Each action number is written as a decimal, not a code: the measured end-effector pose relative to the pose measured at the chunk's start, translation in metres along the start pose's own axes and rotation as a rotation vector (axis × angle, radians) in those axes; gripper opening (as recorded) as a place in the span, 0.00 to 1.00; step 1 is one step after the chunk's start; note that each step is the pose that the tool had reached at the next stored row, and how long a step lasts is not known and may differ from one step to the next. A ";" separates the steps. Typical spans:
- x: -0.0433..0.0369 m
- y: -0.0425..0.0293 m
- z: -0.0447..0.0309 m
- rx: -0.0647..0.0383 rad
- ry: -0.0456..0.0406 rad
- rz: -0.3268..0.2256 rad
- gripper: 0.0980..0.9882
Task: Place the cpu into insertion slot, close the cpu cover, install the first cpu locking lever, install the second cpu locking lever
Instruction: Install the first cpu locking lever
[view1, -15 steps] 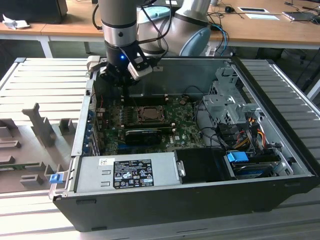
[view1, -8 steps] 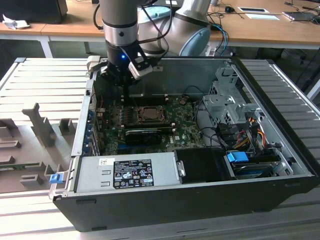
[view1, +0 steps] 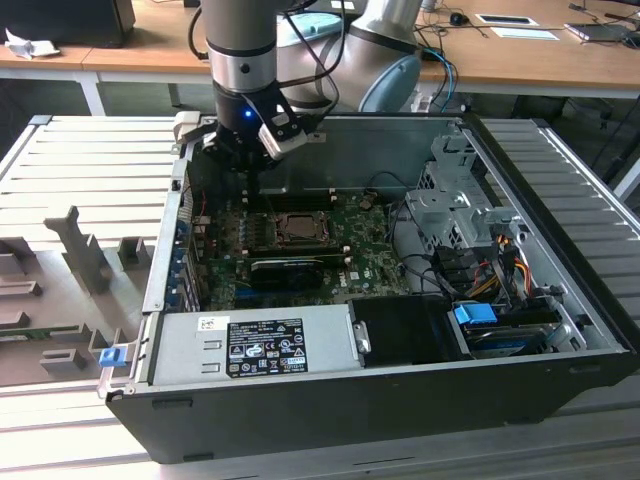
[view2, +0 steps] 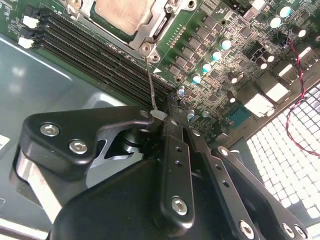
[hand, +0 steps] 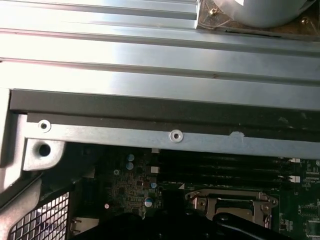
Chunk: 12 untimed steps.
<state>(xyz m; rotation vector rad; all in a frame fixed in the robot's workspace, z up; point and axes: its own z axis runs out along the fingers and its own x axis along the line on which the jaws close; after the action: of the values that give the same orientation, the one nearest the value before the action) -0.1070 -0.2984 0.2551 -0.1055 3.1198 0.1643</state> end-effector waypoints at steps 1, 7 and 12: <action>-0.0003 0.0000 0.0000 0.000 0.0000 0.000 0.01; -0.0034 -0.0004 0.0009 0.000 -0.0001 0.000 0.01; -0.0069 -0.0007 0.0018 0.000 0.0000 0.000 0.01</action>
<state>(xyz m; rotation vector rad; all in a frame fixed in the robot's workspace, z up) -0.1001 -0.2984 0.2534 -0.1057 3.1197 0.1644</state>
